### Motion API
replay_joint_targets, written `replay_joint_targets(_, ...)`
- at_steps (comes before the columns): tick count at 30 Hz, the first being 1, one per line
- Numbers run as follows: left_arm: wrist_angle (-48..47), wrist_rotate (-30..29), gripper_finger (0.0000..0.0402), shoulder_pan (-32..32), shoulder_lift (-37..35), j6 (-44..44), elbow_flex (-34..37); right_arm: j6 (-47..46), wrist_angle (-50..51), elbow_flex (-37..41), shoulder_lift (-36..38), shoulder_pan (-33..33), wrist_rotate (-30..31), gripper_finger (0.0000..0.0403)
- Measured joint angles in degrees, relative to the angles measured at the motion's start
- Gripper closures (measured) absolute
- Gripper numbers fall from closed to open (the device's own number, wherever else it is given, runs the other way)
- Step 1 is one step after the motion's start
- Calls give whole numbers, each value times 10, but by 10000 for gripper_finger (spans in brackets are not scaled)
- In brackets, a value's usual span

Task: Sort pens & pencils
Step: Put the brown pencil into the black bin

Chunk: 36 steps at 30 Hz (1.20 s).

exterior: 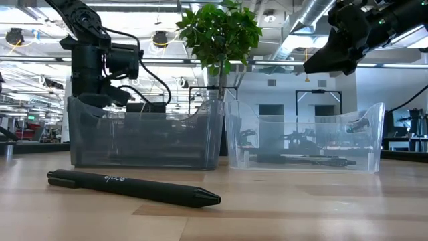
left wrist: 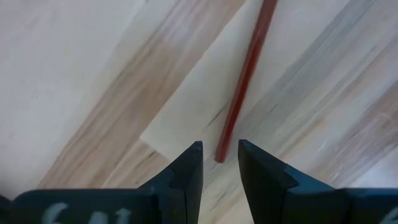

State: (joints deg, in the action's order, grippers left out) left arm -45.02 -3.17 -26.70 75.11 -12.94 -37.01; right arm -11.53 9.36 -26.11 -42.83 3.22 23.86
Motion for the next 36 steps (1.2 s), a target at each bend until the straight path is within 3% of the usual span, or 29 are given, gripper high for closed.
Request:
replay_joint_targets(26, 40, 27, 319, 0, 0, -11, 24, 0, 0, 0, 0, 0, -5, 238)
replay_joint_targets(36, 34, 9, 319, 0, 0, -11, 24, -1, 0, 0, 0, 0, -15, 238)
